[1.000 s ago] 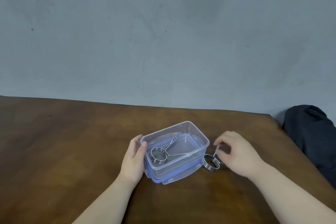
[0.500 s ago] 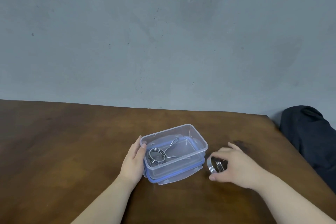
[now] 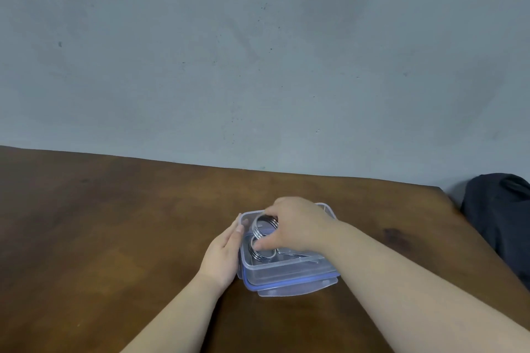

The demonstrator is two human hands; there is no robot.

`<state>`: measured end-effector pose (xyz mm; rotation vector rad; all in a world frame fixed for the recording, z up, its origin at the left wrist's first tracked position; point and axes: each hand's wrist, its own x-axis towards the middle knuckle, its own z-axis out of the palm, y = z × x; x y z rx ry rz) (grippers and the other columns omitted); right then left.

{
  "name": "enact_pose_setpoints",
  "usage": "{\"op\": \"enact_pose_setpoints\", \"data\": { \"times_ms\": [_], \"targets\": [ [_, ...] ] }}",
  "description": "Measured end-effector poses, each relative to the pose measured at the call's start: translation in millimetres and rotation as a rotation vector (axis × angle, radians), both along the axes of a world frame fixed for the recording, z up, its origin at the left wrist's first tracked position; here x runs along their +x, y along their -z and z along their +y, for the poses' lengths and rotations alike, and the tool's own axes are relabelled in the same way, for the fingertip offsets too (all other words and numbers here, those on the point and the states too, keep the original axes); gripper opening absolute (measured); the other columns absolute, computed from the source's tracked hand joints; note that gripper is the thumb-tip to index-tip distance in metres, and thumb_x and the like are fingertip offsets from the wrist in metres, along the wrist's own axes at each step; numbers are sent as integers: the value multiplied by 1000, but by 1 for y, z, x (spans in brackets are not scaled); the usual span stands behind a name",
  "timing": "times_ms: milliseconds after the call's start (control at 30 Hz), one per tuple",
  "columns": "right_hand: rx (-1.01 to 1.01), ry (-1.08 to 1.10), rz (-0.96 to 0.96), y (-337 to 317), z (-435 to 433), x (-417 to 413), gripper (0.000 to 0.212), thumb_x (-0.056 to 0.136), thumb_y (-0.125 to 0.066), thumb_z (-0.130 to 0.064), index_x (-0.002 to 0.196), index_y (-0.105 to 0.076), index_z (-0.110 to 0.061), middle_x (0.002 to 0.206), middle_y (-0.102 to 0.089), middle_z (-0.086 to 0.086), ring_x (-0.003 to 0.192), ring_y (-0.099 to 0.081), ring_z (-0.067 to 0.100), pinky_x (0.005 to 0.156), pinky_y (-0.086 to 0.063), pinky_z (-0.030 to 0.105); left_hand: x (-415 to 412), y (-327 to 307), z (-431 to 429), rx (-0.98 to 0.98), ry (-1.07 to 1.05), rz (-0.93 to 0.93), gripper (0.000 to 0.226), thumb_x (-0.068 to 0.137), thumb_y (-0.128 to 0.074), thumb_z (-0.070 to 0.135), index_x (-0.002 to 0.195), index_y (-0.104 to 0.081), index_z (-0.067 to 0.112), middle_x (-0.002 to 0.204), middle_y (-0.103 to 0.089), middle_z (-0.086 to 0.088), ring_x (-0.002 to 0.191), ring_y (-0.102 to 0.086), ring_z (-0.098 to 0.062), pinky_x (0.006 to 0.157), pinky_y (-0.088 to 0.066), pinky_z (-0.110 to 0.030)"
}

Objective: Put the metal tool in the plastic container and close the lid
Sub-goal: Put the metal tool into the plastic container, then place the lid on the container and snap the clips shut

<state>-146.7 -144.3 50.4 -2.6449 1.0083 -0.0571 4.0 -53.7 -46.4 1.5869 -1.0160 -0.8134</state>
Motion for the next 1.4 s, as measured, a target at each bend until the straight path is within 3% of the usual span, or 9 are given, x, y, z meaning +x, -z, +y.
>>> {"op": "enact_pose_setpoints", "data": {
  "times_ms": [267,500,667,800,933,1033,1233,1333,1400],
  "targets": [
    [118,68,148,32,-21,-4,36,71,-79,-62,80,-69,-29,81,-71,-7,73,-64,14,59,-47,34,1,6,-5,3,-2,-60,32,105,-40,38,129,-57,48,115,-64,35,109,-56,16,84,-37,-2],
    [214,137,11,29,-21,-33,65,89,-64,-63,142,-60,-25,134,-64,-7,120,-61,16,100,-49,33,0,7,-6,8,4,-81,30,105,-40,36,107,-57,60,93,-62,52,102,-55,24,83,-38,-5],
    [147,66,22,23,1,-69,38,89,-63,-60,107,-74,-29,107,-67,-9,102,-62,12,90,-52,35,-1,6,-6,-2,36,-49,28,105,-41,31,109,-60,51,88,-64,51,92,-56,27,75,-37,5],
    [-42,5,184,32,18,-82,23,93,-64,-44,89,-67,-21,89,-53,-8,90,-49,16,81,-46,35,5,10,0,-33,42,36,36,100,-41,45,126,-65,43,121,-69,28,117,-58,8,104,-40,-23],
    [-111,30,186,38,29,-86,23,101,-56,-30,81,-57,-19,88,-52,-4,85,-45,19,72,-41,35,7,13,10,13,86,93,56,90,-51,17,145,-47,22,145,-54,7,140,-43,-14,119,-28,-36],
    [-84,81,146,33,34,-92,40,102,-55,-27,66,-40,-24,84,-51,-3,83,-46,21,69,-36,34,-2,15,20,68,155,-163,59,95,-56,14,151,-38,23,158,-32,8,149,-21,-10,120,-14,-28],
    [-142,113,97,17,34,-107,49,102,-58,-27,60,-32,-28,66,-38,-14,88,-40,17,76,-38,35,-24,19,30,150,375,-964,89,74,-49,76,153,-23,45,158,14,21,147,22,-10,123,8,-46],
    [-144,148,85,11,34,-112,49,101,-59,-28,60,-32,-25,66,-39,-10,86,-40,18,72,-35,35,-33,16,31,5,390,-1132,49,89,-47,60,133,-57,42,154,-38,21,152,-10,-13,121,8,-47],
    [-143,159,56,11,32,-114,48,100,-60,-28,61,-33,-22,69,-47,-6,85,-42,20,72,-39,37,-35,18,33,-117,444,-1346,25,93,-49,38,105,-70,32,107,-69,16,122,-57,-15,119,-11,-43]
  ]
}}
